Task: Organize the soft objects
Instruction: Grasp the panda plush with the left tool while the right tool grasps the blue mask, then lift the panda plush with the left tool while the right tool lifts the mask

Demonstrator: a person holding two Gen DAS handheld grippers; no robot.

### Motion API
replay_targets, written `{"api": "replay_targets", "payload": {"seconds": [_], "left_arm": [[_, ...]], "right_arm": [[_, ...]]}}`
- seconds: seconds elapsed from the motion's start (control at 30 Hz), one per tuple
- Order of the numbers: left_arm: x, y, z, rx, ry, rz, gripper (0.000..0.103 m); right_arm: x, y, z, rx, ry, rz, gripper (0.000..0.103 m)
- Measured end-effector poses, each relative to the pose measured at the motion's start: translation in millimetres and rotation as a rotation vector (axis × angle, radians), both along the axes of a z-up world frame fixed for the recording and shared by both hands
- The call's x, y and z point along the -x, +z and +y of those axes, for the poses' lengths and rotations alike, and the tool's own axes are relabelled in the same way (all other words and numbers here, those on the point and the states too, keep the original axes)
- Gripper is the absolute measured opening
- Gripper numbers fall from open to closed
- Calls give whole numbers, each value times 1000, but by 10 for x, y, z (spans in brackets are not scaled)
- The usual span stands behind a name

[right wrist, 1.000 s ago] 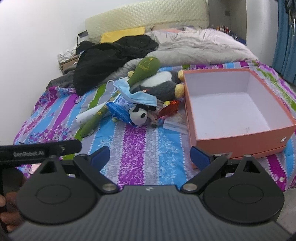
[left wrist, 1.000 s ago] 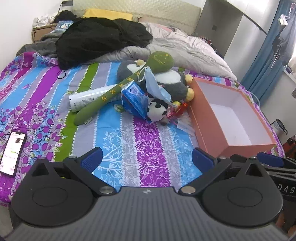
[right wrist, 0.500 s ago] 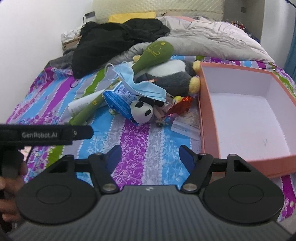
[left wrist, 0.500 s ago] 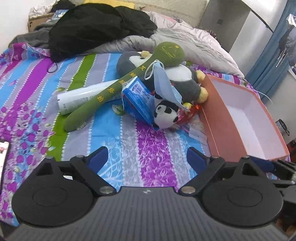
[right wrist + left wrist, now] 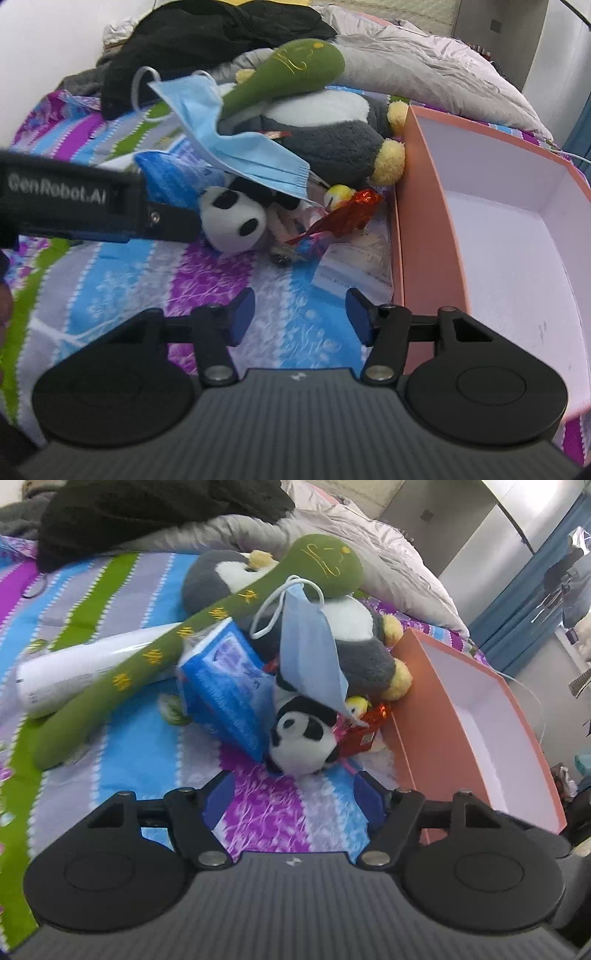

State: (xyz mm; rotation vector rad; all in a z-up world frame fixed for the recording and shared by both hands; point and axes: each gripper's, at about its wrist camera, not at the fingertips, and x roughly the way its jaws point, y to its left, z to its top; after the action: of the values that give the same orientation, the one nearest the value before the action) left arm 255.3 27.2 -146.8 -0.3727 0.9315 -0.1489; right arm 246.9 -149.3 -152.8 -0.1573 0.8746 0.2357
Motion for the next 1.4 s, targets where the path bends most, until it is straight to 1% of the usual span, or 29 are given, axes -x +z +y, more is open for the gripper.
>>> {"api": "replay_targets", "payload": {"seconds": [0.13, 0.2, 0.27, 0.37, 0.4, 0.43, 0.47, 0.5, 0.57, 0.6, 0.63, 0.7, 0.83, 1.0, 1.23, 1.33, 1.4], "left_arm": [[-246, -123, -29, 39, -10, 2, 76], [-339, -173, -47, 46, -17, 2, 76], [-419, -225, -58, 51, -18, 6, 76], [-539, -328, -77, 73, -19, 24, 76], [-573, -353, -95, 75, -22, 25, 73], [-602, -376, -114, 70, -23, 29, 70], [-628, -395, -137, 65, -27, 29, 68], [-635, -404, -146, 63, -26, 23, 63], [-665, -436, -160, 69, -19, 18, 57], [-687, -459, -161, 74, -9, 26, 56], [-699, -474, -158, 85, 0, 33, 55], [-691, -462, -148, 93, 9, 26, 53], [-651, -380, -157, 70, 15, 6, 52], [-481, -176, -145, 59, 16, -11, 51], [-76, 83, -72, 52, 31, -36, 48], [179, 130, -14, 47, 43, -39, 47], [340, 134, 25, 44, 51, -36, 46]], "right_arm": [[-201, -173, 73, 47, -2, -20, 55], [-280, -247, 65, 42, -15, -13, 50], [-350, -338, 65, 40, -10, -12, 50], [-421, -461, 52, 58, -14, -15, 45], [-438, -504, 61, 71, -10, -6, 41], [-457, -543, 72, 77, -10, 5, 33], [-471, -572, 68, 72, -11, 16, 32], [-481, -590, 63, 63, -12, 27, 27], [-485, -582, 62, 53, -8, 33, 20], [-468, -556, 68, 53, -8, 26, 10], [-445, -530, 80, 66, -9, 13, 4], [-396, -493, 91, 75, -4, -2, 3], [-298, -379, 46, 60, -10, -16, 3], [-136, -173, 19, 48, -12, -50, 3], [201, 120, 3, 17, -9, -86, 3], [361, 220, 9, -15, -7, -89, 3], [431, 247, -1, -57, -5, -74, 5]]}}
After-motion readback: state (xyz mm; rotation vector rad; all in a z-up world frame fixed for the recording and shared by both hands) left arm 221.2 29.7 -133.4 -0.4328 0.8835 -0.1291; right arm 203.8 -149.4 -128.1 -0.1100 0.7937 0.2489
